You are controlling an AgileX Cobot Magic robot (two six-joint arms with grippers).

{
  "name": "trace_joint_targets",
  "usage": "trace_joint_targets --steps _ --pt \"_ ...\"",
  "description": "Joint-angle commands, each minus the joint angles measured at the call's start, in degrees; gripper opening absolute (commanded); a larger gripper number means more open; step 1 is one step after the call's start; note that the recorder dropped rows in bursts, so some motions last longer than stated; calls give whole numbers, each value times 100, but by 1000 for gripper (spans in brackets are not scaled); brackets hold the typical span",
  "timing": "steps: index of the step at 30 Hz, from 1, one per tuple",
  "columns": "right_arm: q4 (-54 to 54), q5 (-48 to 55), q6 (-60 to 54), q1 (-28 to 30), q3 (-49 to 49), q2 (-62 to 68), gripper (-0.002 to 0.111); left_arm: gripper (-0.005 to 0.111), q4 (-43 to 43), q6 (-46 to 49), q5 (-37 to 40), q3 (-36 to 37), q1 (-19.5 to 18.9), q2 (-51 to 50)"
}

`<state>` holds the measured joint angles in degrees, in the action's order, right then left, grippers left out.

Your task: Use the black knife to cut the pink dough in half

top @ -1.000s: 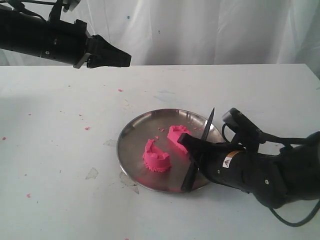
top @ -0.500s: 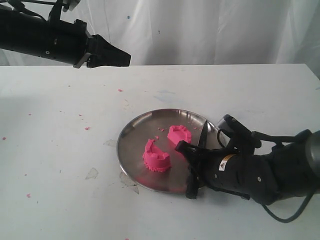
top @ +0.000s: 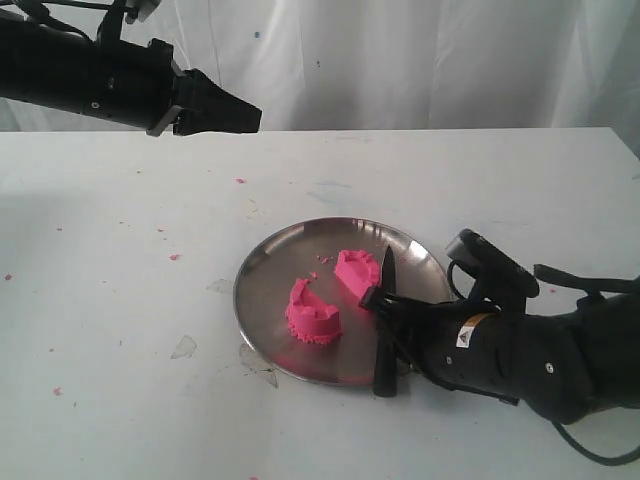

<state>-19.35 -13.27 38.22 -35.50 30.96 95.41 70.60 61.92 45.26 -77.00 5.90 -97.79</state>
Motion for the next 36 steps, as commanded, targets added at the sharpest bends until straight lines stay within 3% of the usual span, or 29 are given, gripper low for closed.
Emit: trace_joint_targets --steps 1,11,14,17,25,31,36 --pt "-192 -29 -300 16 -308 -341 29 0 85 -2 73 29 -9 71" --pt "-401 -159 -471 16 -1052 -1458 25 0 85 -2 60 29 -9 71" --pt "-401 97 -963 6 -1111 -2159 17 0 85 -2 60 29 -9 71" --pt "-287 532 -1583 6 -1111 -3212 0 0 85 -2 50 29 -9 71" --pt "161 2166 -2168 6 -1111 -6159 0 0 85 -2 -542 29 -9 71" --pt "79 2758 -2500 6 -1111 -6390 0 0 85 -2 -1112 29 -9 71" --pt "-1092 2815 -2778 -107 -1111 -6390 0 0 85 -2 -1557 29 -9 71"
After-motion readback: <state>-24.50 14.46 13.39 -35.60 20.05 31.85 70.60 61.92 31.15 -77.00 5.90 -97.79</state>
